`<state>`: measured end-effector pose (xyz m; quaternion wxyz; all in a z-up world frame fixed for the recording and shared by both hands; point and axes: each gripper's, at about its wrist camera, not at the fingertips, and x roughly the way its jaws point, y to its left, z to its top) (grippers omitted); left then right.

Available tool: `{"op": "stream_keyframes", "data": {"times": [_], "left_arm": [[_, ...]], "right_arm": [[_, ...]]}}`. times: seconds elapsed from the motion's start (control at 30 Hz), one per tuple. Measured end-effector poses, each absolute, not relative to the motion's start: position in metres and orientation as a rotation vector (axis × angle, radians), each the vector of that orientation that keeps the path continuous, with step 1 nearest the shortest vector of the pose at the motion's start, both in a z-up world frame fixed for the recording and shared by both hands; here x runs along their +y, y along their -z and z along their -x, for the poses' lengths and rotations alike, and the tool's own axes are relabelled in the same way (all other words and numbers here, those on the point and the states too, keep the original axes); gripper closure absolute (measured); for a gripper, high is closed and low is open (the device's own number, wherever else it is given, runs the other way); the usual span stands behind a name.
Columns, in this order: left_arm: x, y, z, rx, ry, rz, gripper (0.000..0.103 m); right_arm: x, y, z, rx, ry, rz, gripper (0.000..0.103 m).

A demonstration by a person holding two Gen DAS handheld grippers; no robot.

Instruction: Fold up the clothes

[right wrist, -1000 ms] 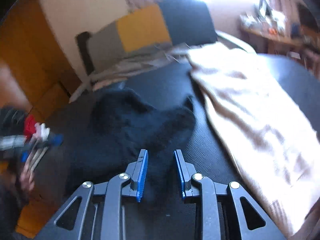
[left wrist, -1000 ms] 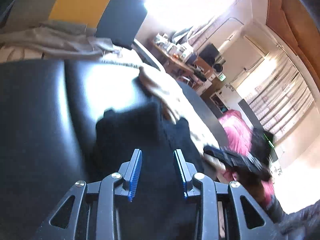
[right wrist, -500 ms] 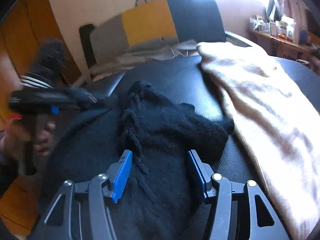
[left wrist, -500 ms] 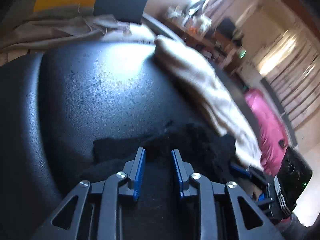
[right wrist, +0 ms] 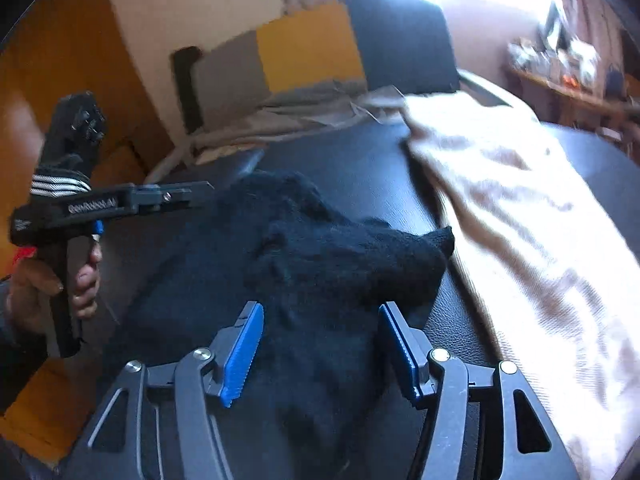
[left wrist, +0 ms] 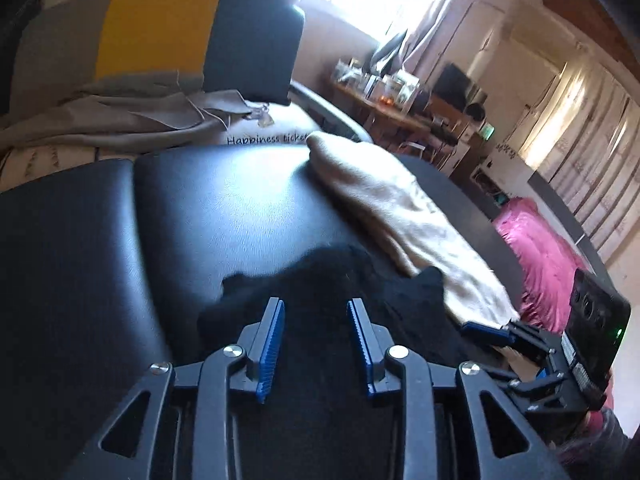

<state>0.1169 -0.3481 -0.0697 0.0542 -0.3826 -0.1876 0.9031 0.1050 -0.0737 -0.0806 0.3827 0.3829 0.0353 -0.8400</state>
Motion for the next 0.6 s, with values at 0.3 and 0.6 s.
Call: {"op": "stream_keyframes", "data": {"times": [0.3,0.6], "left_arm": [[-0.326,0.09,-0.2,-0.654,-2.675,1.178,0.07],[-0.303,0.12,-0.201,-0.492,-2.684,1.347,0.07]], "right_arm": [[-0.07,0.078,-0.196,0.236,1.893,-1.01,0.053],[-0.04,0.136,-0.197,0.031,1.898,-1.238,0.064]]}}
